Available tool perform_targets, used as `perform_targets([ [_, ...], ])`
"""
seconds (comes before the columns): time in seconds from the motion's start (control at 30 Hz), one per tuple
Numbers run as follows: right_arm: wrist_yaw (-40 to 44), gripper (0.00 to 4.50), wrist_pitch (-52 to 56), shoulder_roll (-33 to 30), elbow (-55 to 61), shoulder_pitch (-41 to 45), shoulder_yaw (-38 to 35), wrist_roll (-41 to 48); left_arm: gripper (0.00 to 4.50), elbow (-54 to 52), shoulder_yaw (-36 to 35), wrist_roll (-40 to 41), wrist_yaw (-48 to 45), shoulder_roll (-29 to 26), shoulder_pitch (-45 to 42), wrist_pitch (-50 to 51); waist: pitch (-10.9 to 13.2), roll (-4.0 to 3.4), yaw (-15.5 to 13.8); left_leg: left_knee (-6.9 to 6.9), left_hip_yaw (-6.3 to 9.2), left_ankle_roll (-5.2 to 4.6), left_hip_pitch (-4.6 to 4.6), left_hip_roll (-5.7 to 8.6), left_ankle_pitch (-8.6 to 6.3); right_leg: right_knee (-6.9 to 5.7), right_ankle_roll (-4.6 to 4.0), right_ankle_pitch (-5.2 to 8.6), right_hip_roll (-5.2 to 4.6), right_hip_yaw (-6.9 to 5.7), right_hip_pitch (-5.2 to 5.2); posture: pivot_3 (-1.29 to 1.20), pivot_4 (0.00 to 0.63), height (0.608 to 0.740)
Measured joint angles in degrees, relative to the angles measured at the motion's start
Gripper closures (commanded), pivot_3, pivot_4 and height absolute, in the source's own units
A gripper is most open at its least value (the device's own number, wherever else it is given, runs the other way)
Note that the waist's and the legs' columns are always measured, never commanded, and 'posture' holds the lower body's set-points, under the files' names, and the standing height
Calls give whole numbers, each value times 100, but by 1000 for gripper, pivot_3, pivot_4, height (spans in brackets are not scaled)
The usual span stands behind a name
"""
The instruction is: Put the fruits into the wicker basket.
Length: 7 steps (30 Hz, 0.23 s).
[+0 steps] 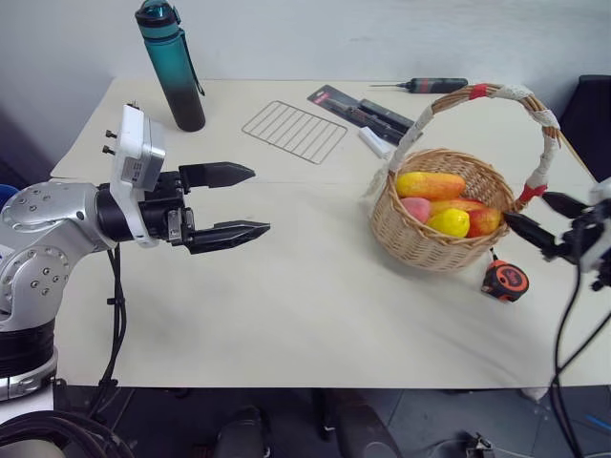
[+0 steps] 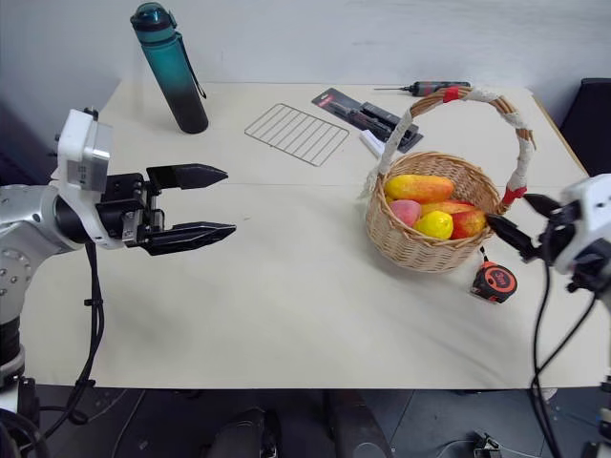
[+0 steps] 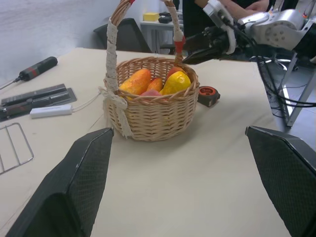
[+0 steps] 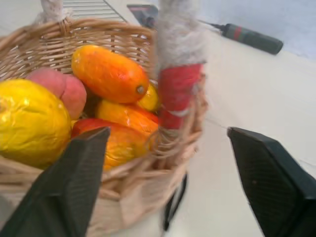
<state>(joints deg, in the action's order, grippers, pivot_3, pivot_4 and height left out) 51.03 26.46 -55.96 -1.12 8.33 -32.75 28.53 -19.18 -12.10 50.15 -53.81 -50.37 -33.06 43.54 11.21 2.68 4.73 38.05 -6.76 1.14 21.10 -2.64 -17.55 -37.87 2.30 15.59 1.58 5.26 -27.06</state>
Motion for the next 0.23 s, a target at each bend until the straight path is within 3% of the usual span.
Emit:
perform_targets([
  [0.23, 1919, 28, 1769, -892, 242, -1928, -2049, 758, 0, 268, 48, -173, -445, -20, 134, -179, 4, 9, -12, -13, 27, -43, -99, -4, -32, 60, 19, 22, 2, -20, 149, 0, 150, 740],
])
